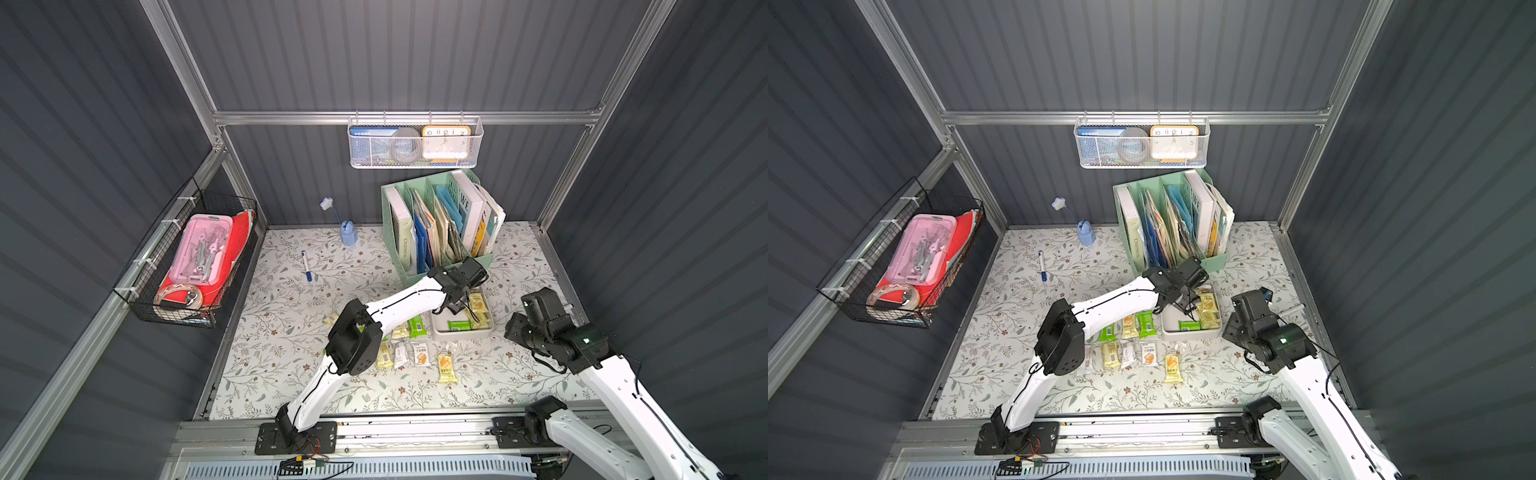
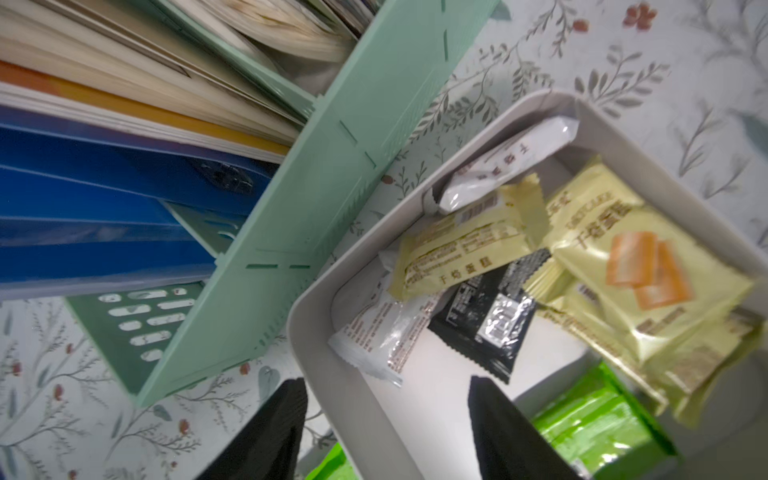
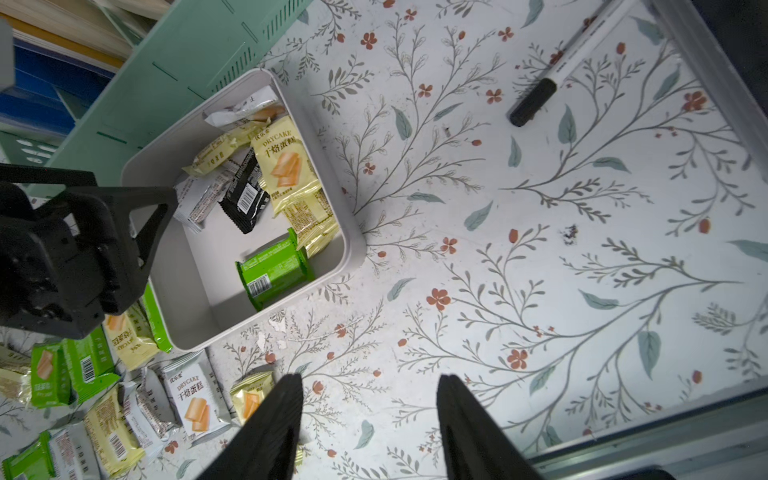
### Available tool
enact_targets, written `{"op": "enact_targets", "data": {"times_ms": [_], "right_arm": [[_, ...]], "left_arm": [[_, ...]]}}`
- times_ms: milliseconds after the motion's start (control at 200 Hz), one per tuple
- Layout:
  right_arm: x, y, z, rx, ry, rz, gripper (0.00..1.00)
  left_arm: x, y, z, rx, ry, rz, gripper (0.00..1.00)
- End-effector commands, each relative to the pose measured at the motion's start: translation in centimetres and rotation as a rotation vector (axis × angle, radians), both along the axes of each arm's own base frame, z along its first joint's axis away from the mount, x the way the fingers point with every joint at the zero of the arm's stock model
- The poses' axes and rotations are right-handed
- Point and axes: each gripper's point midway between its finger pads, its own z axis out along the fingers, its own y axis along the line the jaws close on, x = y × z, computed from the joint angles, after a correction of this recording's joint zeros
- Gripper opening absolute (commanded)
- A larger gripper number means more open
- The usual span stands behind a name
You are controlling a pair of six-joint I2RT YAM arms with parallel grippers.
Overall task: Take the cookies out of the storage box
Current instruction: Pick up the cookie from the storage box.
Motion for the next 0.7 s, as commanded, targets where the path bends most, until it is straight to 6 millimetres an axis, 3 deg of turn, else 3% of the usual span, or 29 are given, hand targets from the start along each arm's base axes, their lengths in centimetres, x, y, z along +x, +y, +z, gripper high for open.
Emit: {"op": "enact_targets", "data": {"times_ms": [0, 310, 515, 690], "right_arm": [[-0.7, -1.1, 0.4, -0.033, -0.002, -0.013, 0.57], [-0.4, -1.5, 1.8, -0.041, -0.071, -0.023, 0.58], [-0.3, -1.6, 1.9, -0.040, -0.077, -0.029, 0.58], [-0.1, -1.4, 1.7, -0.042, -0.079, -0.019, 0.58]], "left_arm": [[-0.2, 0.9, -0.5, 0.143, 0.006, -0.107, 0.67], [0.3, 0.1, -3.1, 0.191, 0.036, -0.140, 0.67], [1.6, 1.2, -4.1, 0.288, -0.020, -0.088, 0.62], [1.6, 1.1, -5.0, 0.290, -0.012, -0.092, 0.63]]}}
